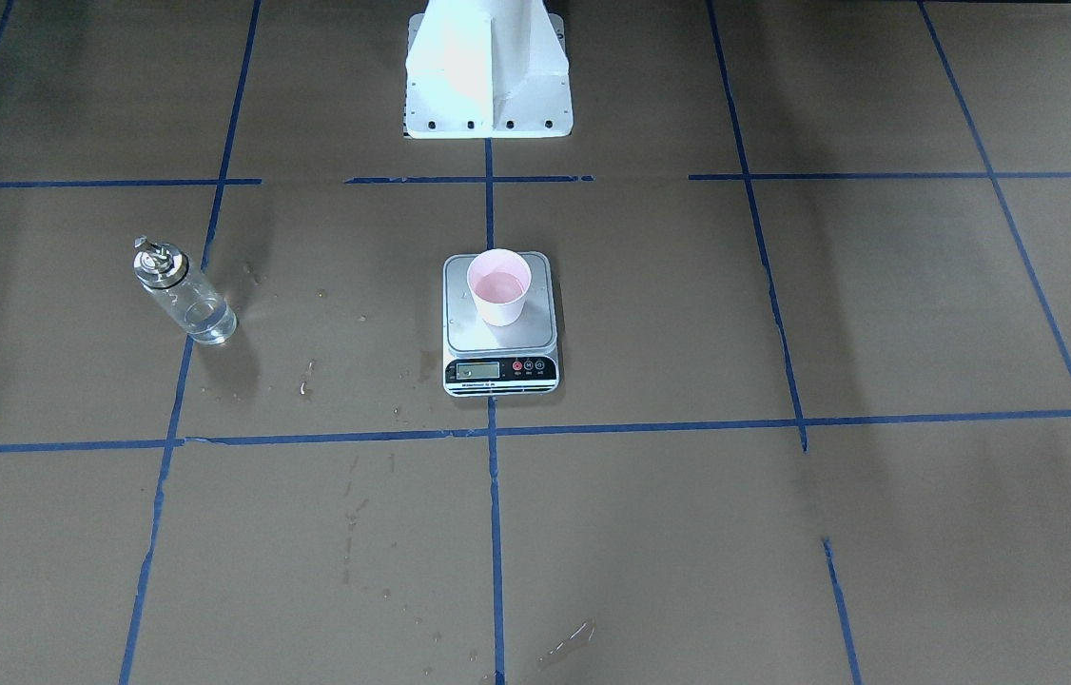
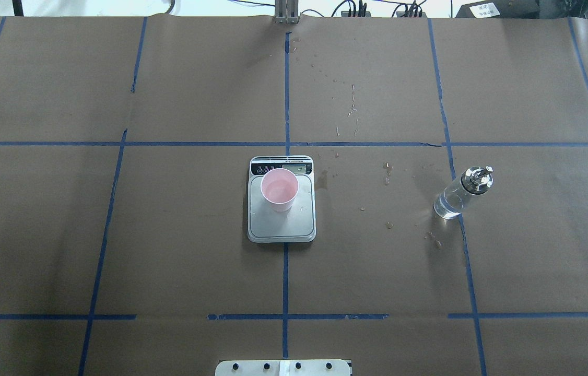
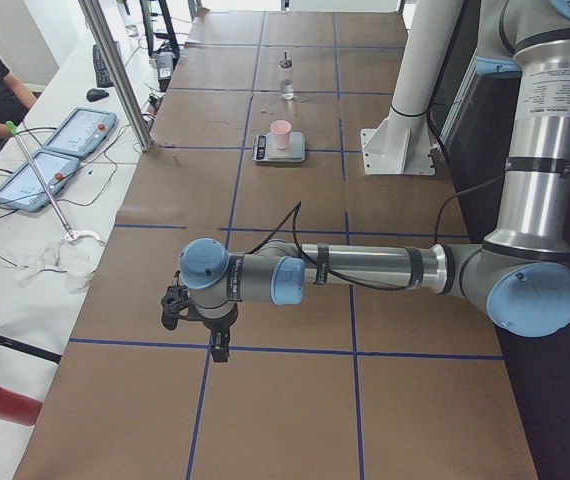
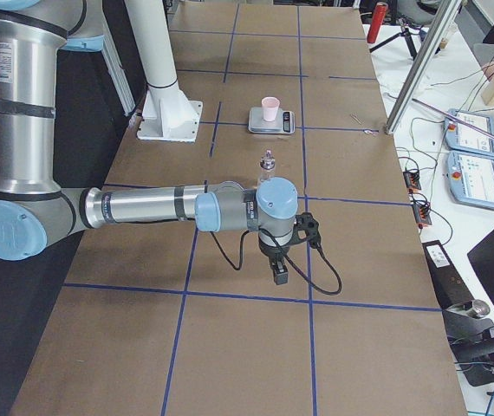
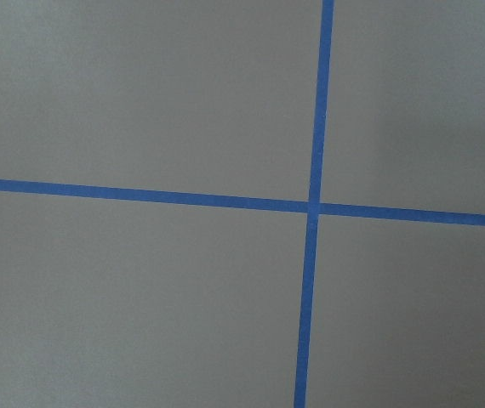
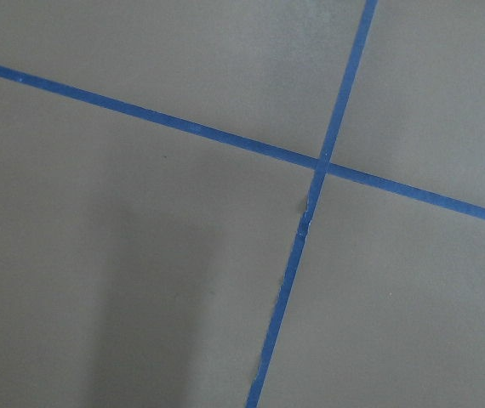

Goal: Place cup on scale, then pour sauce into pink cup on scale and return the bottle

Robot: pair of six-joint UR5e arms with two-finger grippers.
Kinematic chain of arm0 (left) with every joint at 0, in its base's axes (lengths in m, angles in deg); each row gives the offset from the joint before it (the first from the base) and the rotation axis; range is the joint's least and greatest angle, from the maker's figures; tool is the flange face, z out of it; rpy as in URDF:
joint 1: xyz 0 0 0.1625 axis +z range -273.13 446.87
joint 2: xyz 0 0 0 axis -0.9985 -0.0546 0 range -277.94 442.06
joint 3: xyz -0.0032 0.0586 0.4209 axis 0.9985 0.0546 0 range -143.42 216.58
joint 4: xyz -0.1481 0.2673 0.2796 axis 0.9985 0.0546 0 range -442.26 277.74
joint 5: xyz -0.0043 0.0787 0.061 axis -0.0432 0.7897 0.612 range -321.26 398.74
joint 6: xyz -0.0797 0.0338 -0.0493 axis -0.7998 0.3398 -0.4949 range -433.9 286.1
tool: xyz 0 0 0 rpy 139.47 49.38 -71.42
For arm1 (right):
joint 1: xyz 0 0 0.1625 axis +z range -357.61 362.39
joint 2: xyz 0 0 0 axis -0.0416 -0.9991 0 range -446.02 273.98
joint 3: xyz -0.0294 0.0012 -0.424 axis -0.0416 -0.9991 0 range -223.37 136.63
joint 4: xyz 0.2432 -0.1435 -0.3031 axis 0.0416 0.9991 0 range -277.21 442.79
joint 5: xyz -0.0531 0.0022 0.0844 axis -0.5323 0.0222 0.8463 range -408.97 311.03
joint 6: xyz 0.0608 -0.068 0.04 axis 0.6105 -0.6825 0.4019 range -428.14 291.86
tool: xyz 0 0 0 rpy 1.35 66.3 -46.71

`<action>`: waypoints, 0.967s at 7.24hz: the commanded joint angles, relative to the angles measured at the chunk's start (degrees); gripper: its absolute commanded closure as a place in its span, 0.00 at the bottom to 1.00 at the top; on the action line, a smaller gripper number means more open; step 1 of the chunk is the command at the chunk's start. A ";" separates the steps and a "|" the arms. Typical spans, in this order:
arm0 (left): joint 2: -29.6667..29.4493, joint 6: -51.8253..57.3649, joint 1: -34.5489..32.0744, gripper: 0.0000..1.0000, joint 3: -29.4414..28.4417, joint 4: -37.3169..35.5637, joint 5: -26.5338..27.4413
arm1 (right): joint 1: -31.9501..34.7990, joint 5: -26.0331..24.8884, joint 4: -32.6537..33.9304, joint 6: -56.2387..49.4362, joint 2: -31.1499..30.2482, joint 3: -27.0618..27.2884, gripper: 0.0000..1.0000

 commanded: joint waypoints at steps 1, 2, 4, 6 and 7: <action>0.85 -0.27 -0.18 0.00 3.10 -0.91 -0.01 | 0.00 0.03 -0.10 0.08 0.04 -0.03 0.00; 1.46 -0.19 -0.10 0.00 3.47 -0.91 -0.09 | 0.09 0.12 -0.19 0.08 -0.13 0.23 0.00; 0.86 0.08 -0.10 0.00 4.34 -1.70 0.17 | 0.00 0.20 -0.28 0.08 -0.13 -0.20 0.00; 1.38 0.25 -0.19 0.00 5.05 -1.79 0.17 | 0.00 0.30 -0.37 -0.09 -0.22 -0.20 0.00; 1.29 0.25 -0.18 0.00 5.49 -1.79 0.17 | 0.00 0.21 -0.37 -0.09 0.13 -0.20 0.00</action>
